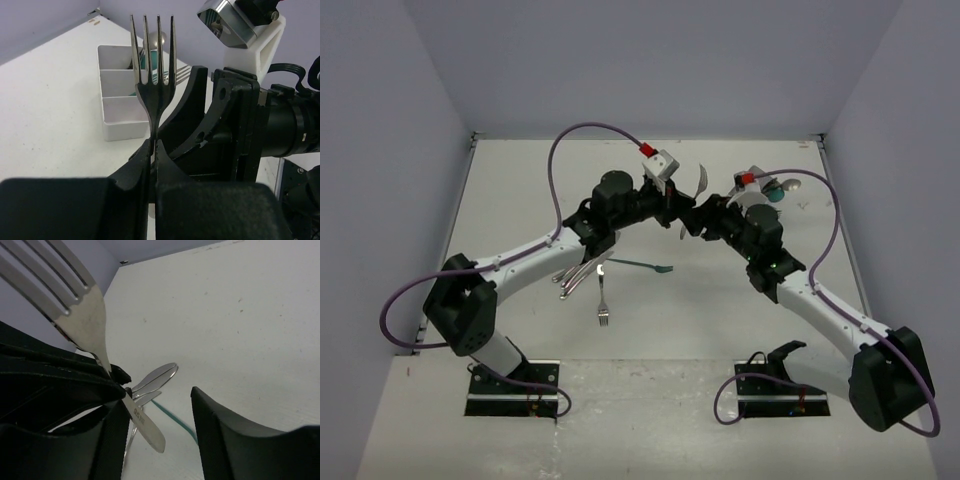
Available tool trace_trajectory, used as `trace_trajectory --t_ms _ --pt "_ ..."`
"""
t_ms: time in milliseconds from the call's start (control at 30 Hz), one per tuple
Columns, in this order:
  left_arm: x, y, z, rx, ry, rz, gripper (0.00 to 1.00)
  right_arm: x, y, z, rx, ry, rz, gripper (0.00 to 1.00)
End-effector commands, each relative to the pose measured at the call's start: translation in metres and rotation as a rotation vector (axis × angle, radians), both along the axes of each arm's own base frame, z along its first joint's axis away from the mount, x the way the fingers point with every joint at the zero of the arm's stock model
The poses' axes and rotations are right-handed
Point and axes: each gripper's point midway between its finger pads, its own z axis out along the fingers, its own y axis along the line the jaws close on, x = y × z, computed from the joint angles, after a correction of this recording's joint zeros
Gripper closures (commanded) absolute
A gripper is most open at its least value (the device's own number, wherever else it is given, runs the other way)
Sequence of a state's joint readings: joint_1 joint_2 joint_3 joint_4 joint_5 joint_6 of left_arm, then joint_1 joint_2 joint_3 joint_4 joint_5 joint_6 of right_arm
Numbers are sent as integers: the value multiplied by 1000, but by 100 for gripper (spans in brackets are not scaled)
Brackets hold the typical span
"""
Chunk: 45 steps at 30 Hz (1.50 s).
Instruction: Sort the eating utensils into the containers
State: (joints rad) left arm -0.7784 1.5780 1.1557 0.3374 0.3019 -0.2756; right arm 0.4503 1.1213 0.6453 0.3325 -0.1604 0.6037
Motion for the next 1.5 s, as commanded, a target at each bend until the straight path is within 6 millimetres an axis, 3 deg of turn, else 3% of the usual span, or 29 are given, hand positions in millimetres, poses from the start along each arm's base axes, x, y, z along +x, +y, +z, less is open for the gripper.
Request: trace_trajectory --t_ms 0,233,367,400,467,500,533,567,767,867,1067,1200,1467 --pt "-10 -8 40 -57 -87 -49 100 13 2 40 31 -126 -17 53" --pt "-17 -18 32 -8 -108 -100 100 18 2 49 39 -155 -28 72" --pt "-21 -22 32 4 -120 -138 100 20 -1 50 31 -180 -45 100" --pt "-22 -23 34 3 -125 -145 88 23 -5 48 30 -180 -76 100" --pt "-23 -21 40 0 -148 -148 52 26 -11 47 35 -188 -113 100" --pt "-24 -19 43 -2 -157 -145 48 29 -16 47 42 -193 -149 100" --pt "-24 -18 45 4 -169 -142 28 29 -19 50 47 -209 -163 100" --pt "-25 -15 53 -2 -185 -139 0 32 -25 50 48 -225 -203 100" --pt "-11 11 67 32 -242 16 0 63 -94 53 -39 -266 -553 100" --pt "0 28 64 67 -250 117 0 79 -132 48 -36 -248 -713 100" --pt "11 64 69 70 -258 230 0 102 -183 35 -59 -227 -1008 100" --pt "27 90 70 70 -249 307 0 113 -199 33 -68 -216 -1143 98" --pt "48 125 71 65 -236 391 0 123 -211 2 -104 -158 -1258 94"
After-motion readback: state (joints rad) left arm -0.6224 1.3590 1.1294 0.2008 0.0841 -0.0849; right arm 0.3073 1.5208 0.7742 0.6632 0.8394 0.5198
